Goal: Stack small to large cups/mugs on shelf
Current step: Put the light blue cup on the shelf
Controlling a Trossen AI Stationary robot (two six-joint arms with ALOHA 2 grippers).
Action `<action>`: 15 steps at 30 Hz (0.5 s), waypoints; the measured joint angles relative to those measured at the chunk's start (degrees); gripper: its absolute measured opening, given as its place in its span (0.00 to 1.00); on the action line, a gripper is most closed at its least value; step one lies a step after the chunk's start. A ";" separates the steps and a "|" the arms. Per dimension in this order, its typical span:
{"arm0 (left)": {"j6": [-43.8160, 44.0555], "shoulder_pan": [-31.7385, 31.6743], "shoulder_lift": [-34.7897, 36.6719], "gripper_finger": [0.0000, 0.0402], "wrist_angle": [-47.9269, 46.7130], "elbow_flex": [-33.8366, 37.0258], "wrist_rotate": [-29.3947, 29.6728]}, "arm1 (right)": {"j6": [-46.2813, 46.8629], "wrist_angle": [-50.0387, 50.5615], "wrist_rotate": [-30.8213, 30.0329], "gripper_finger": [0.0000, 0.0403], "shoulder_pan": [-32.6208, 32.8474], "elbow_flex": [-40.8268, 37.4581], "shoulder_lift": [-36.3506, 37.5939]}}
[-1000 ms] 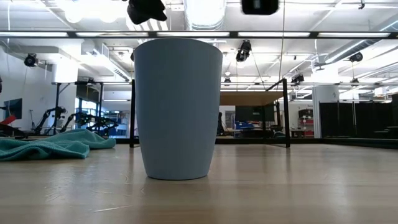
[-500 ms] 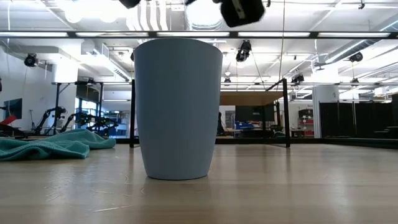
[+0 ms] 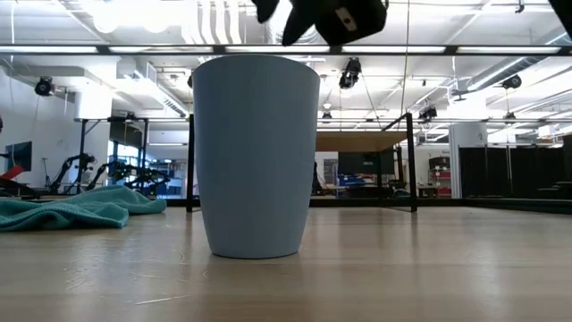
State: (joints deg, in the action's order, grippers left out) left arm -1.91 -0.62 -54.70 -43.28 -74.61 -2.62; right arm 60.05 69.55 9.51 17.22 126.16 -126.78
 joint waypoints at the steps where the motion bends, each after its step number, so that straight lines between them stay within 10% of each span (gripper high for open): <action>1: 0.02 0.00 0.52 0.31 -0.28 0.00 0.01 | 0.18 -0.20 -0.12 0.27 0.06 0.67 -0.59; 15: 3.05 0.04 1.89 0.31 0.57 0.00 -0.08 | -0.04 6.65 -2.07 0.27 0.04 1.00 -1.94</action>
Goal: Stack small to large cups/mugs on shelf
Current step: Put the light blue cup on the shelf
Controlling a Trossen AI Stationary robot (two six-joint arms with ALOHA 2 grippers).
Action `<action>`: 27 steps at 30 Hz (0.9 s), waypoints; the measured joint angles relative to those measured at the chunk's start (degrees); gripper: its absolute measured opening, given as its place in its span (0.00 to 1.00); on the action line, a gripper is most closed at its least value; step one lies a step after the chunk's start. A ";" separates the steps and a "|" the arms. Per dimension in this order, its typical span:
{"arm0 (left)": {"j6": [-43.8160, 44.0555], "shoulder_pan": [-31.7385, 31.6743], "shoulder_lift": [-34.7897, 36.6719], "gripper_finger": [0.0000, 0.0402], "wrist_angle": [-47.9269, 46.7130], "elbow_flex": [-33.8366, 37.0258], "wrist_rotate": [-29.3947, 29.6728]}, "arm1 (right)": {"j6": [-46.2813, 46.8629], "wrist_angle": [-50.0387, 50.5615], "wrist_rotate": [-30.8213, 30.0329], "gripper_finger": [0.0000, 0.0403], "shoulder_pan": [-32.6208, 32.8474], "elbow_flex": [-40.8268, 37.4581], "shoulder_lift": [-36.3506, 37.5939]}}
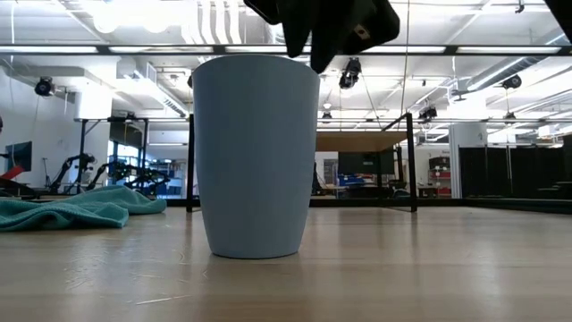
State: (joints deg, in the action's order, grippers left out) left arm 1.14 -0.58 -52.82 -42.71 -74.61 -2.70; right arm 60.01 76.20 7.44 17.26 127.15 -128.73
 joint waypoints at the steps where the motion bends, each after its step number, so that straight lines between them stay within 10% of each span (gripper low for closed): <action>1: 0.00 0.00 -0.05 0.31 0.25 0.00 -0.02 | 0.00 -0.52 -0.01 0.27 0.00 0.00 0.00; 27: -0.05 -0.04 -1.14 0.31 3.44 0.02 -0.11 | -0.44 -1.86 0.46 0.26 0.00 -2.89 0.00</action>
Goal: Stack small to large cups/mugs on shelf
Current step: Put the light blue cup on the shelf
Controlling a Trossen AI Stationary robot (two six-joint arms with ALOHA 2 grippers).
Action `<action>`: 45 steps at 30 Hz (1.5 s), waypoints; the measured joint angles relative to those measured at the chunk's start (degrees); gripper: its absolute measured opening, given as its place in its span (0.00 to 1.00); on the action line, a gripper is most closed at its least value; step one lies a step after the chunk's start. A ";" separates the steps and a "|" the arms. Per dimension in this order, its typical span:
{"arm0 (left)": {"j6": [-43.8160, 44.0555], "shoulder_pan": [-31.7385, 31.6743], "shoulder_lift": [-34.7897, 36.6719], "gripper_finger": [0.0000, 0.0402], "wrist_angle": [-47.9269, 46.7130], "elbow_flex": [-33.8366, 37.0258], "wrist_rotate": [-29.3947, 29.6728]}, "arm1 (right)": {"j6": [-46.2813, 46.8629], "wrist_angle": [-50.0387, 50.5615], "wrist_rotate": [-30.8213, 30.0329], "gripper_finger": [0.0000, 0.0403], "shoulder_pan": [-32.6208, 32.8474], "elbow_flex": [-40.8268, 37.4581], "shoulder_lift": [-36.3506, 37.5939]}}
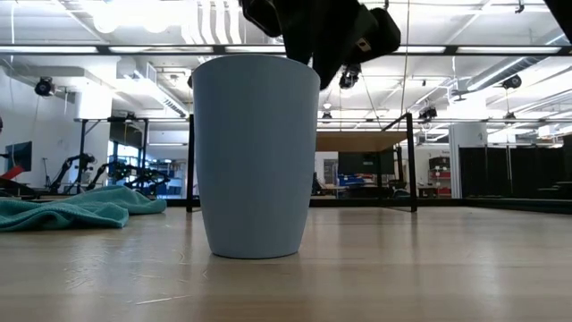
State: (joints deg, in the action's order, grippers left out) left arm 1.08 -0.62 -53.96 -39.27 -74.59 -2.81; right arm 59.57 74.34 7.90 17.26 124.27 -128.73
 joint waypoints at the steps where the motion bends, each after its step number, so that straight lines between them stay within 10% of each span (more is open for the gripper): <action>1: 0.00 0.00 -0.01 0.31 0.13 0.00 0.00 | -0.01 -0.11 0.00 0.27 0.00 -0.44 0.00; 23: -0.02 0.00 -0.01 0.31 -0.02 0.00 0.00 | -1.51 -6.42 1.53 0.24 0.00 -7.52 0.00; 32: -0.04 0.00 -0.01 0.31 -0.02 0.00 0.02 | -5.84 -6.39 1.57 0.04 0.00 -7.46 0.02; 45: -0.02 0.00 -0.12 0.31 -0.15 -0.02 0.02 | -16.20 15.98 -3.57 0.02 -1.68 4.08 3.62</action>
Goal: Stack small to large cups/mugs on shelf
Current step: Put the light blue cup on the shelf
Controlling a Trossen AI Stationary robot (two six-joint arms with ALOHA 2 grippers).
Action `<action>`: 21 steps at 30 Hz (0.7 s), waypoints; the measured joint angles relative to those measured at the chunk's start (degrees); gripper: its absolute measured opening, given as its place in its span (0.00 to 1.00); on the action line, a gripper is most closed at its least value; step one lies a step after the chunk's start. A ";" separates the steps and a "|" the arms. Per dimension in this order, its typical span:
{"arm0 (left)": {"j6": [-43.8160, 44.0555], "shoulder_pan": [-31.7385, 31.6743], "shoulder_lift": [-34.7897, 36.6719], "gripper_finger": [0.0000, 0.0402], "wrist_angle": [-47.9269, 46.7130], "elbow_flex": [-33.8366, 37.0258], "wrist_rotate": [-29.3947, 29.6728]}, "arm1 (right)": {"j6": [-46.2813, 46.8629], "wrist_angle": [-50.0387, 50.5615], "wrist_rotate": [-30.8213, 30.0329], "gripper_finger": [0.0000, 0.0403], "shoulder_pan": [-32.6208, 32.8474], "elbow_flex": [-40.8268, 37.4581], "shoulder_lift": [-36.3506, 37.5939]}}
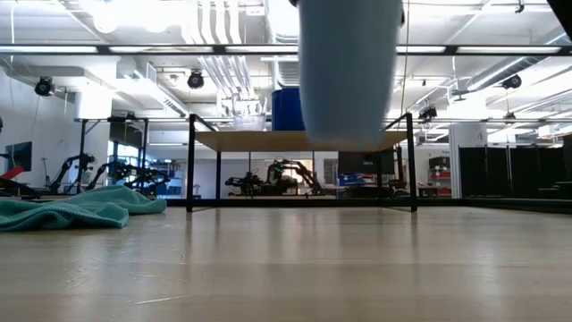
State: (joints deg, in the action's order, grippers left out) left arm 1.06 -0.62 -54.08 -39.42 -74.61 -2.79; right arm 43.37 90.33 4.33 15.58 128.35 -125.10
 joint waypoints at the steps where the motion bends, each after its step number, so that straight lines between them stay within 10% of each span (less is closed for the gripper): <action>1: 0.00 0.00 -0.09 0.31 0.01 0.00 0.00 | -0.51 -0.06 -0.96 0.02 -0.34 0.70 0.88; 21: 0.15 0.02 -5.93 0.31 8.91 -0.04 1.08 | -8.16 -0.32 -20.47 0.02 -19.64 -2.03 23.75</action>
State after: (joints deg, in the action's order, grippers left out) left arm 1.21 -0.60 -60.01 -30.51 -74.65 -1.71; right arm 35.21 90.01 -16.14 -4.06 126.32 -101.35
